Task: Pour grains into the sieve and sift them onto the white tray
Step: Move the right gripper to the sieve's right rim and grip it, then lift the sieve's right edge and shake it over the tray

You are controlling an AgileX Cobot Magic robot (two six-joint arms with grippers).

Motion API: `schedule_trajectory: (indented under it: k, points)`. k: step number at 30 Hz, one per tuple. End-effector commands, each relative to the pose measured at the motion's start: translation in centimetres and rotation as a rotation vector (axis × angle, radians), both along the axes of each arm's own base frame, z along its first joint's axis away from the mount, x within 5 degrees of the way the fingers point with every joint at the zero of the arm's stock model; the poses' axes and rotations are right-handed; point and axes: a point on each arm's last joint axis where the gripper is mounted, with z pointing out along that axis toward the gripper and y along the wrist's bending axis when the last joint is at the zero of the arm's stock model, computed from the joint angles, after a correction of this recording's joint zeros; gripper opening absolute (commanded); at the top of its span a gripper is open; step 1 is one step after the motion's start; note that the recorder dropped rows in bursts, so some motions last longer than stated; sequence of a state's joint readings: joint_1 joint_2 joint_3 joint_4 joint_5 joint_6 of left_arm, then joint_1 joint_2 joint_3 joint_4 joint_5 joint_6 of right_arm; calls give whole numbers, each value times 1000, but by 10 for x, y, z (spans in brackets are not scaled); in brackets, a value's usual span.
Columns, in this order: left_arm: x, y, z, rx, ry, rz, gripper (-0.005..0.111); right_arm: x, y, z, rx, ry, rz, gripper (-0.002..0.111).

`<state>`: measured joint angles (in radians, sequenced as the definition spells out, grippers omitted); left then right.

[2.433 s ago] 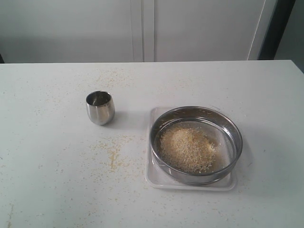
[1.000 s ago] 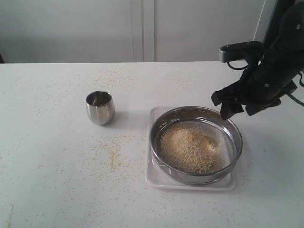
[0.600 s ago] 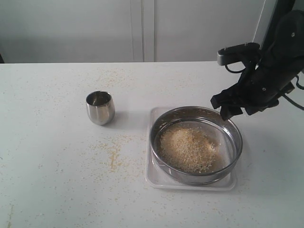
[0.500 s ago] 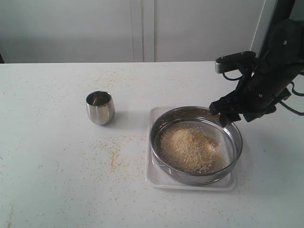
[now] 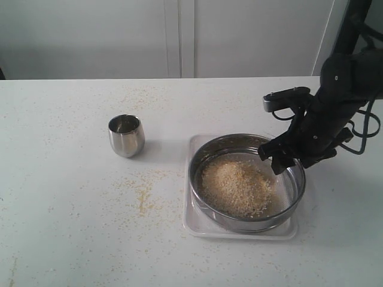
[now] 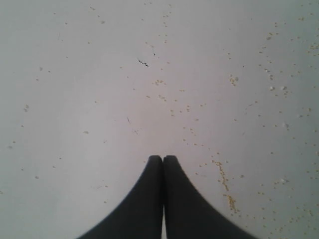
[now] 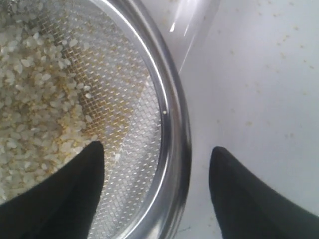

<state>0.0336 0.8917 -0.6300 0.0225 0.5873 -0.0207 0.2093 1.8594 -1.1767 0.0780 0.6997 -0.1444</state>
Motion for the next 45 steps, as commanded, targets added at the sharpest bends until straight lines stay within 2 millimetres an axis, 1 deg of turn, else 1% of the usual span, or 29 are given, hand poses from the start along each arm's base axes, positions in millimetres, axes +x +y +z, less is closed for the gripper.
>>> schedule_trajectory:
  k: [1, 4, 10, 14, 17, 21, 23, 34, 40, 45]
  points:
    - [-3, 0, -1, -7, 8, 4, 0, 1, 0, -4, -5, -7, 10, 54]
    - [-3, 0, -1, -7, 8, 4, 0, 2, 0, -7, -6, -5, 9, 48]
    - [-3, 0, -1, -7, 8, 4, 0, 4, 1, -21, -13, 28, 9, 42]
    - [-3, 0, -1, -7, 8, 4, 0, 4, 1, -22, -14, 30, 9, 35]
    - [-3, 0, -1, -7, 8, 4, 0, 4, 1, -21, -13, 28, 9, 25]
    - [-3, 0, -1, -7, 8, 4, 0, 3, 1, -21, -16, 43, 10, 7]
    - [-3, 0, -1, -7, 8, 4, 0, 2, 0, -22, -16, 47, 10, 1]
    - [-3, 0, -1, -7, 8, 4, 0, 0, 0, -20, -19, 78, 12, 0]
    - [-3, 0, -1, -7, 8, 4, 0, -2, 2, -5, 13, 66, -3, 0]
    - [-3, 0, -1, -7, 8, 4, 0, -1, 6, 12, 58, 55, -11, 0]
